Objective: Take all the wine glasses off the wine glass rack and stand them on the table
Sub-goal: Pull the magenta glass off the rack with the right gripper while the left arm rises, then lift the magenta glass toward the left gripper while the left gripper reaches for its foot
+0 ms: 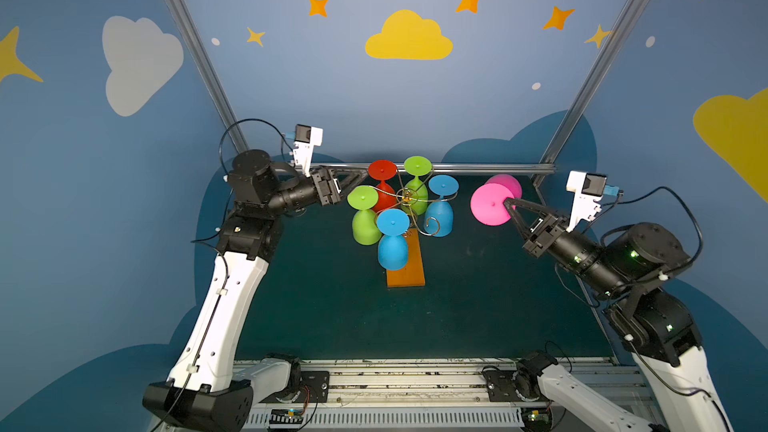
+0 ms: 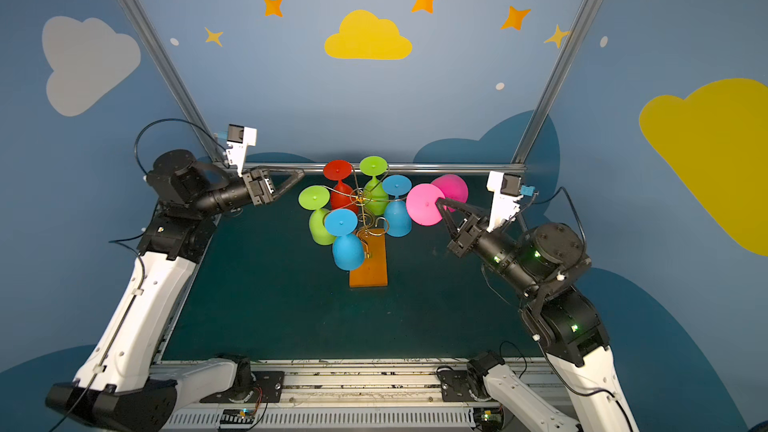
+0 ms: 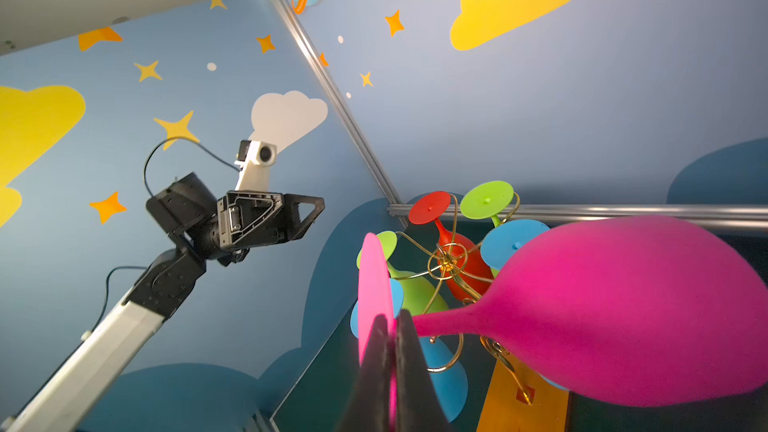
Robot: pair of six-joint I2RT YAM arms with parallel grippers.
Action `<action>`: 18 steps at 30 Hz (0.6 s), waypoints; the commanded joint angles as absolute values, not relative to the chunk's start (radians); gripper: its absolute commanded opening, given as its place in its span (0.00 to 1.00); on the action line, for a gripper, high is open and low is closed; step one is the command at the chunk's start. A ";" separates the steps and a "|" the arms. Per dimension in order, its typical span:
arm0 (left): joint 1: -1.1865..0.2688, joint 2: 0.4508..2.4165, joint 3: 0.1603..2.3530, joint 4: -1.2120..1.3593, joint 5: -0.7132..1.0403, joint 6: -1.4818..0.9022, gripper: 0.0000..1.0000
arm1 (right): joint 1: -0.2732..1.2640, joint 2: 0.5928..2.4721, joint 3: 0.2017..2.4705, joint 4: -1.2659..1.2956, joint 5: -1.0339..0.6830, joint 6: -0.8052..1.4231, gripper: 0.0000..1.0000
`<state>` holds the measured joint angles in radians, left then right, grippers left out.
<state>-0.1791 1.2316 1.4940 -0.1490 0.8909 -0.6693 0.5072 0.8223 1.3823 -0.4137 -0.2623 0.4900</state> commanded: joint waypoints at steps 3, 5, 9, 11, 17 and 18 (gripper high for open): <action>-0.309 1.330 1.636 -0.112 0.997 -0.683 0.70 | 0.506 0.918 1.495 -0.451 -0.416 0.375 0.00; -0.347 1.367 1.673 -0.102 1.009 -0.679 0.70 | 0.506 0.943 1.512 -0.439 -0.435 0.372 0.00; -0.418 1.432 1.711 -0.072 1.022 -0.683 0.69 | 0.505 0.980 1.528 -0.410 -0.481 0.384 0.00; -0.449 1.461 1.721 -0.058 1.032 -0.688 0.69 | 0.507 0.991 1.524 -0.390 -0.496 0.397 0.00; -0.510 1.517 1.757 -0.035 1.058 -0.700 0.67 | 0.512 1.016 1.513 -0.346 -0.531 0.428 0.00; -0.515 1.520 1.761 -0.037 1.058 -0.697 0.66 | 0.513 1.019 1.514 -0.341 -0.533 0.432 0.00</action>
